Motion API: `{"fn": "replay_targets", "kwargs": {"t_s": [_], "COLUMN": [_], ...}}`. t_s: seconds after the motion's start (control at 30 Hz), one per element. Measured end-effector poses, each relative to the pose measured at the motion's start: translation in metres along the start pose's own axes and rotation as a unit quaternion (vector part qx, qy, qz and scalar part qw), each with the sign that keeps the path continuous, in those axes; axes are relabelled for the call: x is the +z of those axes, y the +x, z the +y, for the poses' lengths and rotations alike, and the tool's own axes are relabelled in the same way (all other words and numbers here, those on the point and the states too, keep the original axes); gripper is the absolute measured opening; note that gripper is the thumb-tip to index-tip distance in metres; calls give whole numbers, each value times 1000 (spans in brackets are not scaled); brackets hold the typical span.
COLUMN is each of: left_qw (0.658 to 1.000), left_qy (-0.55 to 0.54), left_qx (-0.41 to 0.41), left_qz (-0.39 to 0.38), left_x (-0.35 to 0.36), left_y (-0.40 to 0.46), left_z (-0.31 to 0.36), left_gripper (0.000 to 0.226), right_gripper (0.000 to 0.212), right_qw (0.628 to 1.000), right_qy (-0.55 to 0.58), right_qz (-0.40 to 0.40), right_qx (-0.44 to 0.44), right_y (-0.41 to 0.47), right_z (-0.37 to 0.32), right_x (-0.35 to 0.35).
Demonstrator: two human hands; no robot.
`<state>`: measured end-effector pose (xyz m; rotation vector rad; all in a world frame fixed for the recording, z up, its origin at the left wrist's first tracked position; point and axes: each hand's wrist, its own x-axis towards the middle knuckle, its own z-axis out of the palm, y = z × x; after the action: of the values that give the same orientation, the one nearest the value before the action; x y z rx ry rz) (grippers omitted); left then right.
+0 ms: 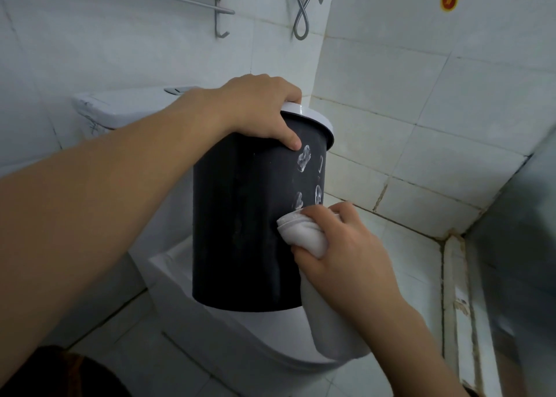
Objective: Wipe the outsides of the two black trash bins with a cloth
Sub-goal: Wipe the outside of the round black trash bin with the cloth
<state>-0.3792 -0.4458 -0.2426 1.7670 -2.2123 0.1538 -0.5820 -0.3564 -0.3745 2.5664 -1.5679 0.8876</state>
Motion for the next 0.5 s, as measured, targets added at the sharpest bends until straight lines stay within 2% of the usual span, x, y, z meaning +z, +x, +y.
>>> {"fn": "replay_targets", "kwargs": {"t_s": [0.13,0.37,0.5], "left_qw": [1000,1000,1000], "left_qy": [3,1,5], "left_qx": [-4,-3,1], "left_qz": [4,4,8], "left_x": [2,1,1], "left_y": [0,1,-2], "left_z": [1,1,2], "left_gripper": [45,45,45], "right_gripper": [35,32,33], "right_qw": [998,999,1000], "right_qy": [-27,-28,-28], "right_qz": [14,5,13], "right_qx": [51,-28,7], "right_y": [9,-6,0], "right_z": [13,-11,1], "right_x": [-1,0,1]}}
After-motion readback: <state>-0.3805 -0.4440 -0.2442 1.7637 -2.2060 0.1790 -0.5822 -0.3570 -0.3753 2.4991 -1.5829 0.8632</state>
